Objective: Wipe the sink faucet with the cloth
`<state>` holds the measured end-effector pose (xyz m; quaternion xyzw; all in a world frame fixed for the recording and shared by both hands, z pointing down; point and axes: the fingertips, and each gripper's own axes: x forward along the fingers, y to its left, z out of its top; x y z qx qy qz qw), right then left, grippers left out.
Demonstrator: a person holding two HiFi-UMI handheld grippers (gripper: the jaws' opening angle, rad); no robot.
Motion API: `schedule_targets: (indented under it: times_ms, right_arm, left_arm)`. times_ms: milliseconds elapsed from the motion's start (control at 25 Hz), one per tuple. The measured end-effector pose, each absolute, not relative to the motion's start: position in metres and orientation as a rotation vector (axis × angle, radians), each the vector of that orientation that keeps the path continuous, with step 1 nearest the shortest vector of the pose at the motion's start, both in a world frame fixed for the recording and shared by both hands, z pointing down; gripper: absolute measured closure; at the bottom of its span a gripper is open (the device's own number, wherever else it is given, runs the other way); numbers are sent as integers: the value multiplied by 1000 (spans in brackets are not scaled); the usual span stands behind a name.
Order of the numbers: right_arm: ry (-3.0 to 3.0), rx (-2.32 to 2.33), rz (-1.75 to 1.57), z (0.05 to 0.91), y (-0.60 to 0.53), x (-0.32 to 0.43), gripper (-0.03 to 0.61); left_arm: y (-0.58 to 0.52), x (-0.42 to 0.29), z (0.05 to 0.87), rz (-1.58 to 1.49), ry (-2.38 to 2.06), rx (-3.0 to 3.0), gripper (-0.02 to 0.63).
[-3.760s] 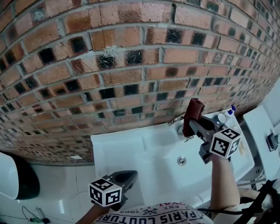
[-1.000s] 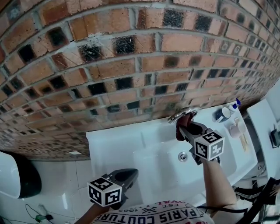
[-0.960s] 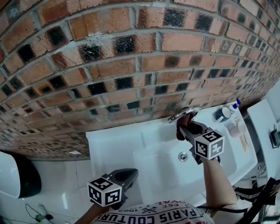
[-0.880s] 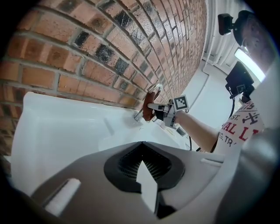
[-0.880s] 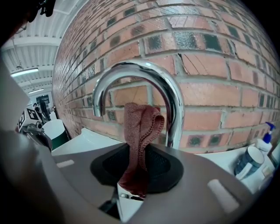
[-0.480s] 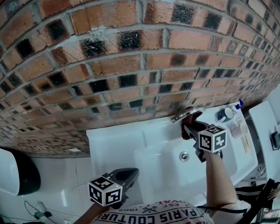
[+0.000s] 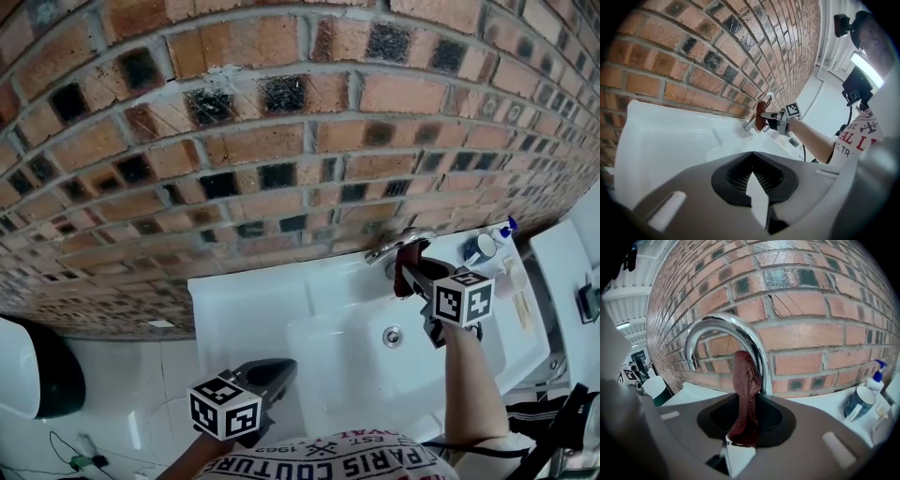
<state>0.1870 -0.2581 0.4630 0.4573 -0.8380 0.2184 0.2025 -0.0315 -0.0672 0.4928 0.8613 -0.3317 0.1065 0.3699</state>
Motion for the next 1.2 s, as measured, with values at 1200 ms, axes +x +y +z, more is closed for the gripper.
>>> schedule_targets:
  times_ms: [1200]
  right_arm:
    - [-2420,1144,373,413,-216,116,488]
  left_arm:
    - [-53,-47,469,211,-907,2248,607]
